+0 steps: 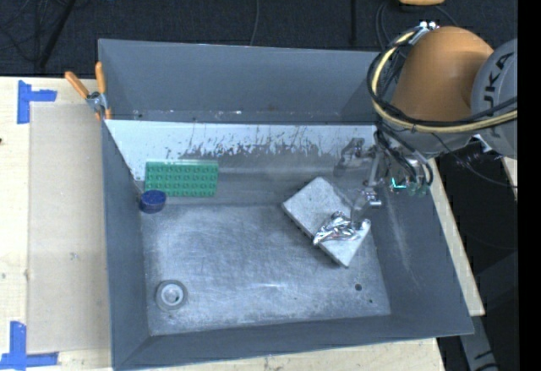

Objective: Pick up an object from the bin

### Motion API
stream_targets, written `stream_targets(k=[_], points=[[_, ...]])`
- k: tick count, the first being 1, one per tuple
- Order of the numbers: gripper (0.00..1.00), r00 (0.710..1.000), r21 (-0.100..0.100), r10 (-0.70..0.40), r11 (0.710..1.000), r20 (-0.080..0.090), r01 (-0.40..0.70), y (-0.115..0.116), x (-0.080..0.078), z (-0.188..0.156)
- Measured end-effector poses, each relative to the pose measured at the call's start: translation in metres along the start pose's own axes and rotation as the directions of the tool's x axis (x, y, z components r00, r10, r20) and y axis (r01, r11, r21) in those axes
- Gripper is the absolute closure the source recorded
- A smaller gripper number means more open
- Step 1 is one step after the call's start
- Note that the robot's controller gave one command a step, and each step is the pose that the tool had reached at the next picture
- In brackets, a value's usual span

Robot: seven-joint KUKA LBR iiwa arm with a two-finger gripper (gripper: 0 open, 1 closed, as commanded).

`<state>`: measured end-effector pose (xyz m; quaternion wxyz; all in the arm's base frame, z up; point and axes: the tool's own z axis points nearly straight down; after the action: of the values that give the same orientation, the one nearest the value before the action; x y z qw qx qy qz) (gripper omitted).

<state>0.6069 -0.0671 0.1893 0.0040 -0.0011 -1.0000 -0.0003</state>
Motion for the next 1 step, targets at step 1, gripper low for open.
stream_targets(k=[1], points=[[0.0, 0.984, 0.007, -0.176, 0.984, 0.026, 0.176, -0.0237, 0.001, 0.0751]])
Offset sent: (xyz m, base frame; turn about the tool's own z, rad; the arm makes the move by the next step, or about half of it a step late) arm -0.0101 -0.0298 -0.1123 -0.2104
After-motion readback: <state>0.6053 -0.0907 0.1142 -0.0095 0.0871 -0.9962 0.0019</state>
